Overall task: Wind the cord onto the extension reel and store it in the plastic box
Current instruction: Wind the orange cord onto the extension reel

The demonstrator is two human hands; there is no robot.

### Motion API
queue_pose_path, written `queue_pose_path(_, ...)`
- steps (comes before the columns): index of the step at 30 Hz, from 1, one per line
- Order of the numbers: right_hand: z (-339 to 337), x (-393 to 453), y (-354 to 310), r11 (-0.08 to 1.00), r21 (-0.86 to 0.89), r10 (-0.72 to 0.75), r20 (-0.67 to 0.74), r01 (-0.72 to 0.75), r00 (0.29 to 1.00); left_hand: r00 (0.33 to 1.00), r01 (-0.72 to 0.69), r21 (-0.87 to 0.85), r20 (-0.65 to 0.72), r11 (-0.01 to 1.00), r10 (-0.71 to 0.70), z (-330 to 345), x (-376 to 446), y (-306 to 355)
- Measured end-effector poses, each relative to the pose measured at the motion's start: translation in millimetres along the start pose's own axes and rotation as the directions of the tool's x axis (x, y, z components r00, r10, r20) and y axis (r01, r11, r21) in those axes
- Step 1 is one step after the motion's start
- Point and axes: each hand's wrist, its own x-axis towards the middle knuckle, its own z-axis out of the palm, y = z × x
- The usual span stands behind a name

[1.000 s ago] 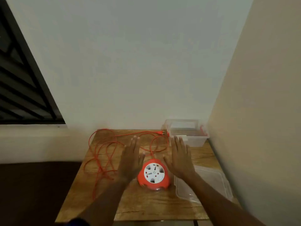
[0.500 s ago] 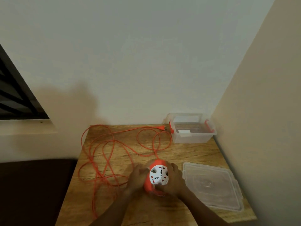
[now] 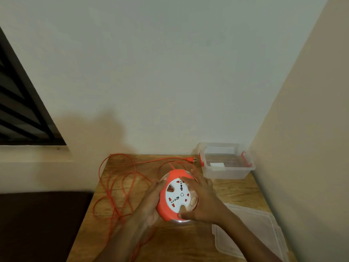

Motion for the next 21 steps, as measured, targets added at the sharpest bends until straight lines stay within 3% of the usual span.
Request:
queue_pose_path(6, -16.4, 4.5, -14.5, 0.985, -0.098, -0.15, -0.047, 0.145, 0.988, 0.997, -0.035, 0.051, 0.073, 0.998, 0.031, 2.1, -18.4, 27.2)
queue_pose_path(15, -29.9, 7.4, -28.2, 0.959, -0.21, -0.197, -0.001, 0.193, 0.98, 0.971, -0.227, 0.278, 0.144, 0.933, 0.193, 15.0, -24.4, 67.4)
queue_pose_path(21, -31.8, 5.0, -49.0, 0.854, -0.446, -0.316, -0.033, 0.269, 0.948, 0.936, -0.341, 0.204, 0.166, 0.917, 0.311, 14.6, -16.6, 81.2)
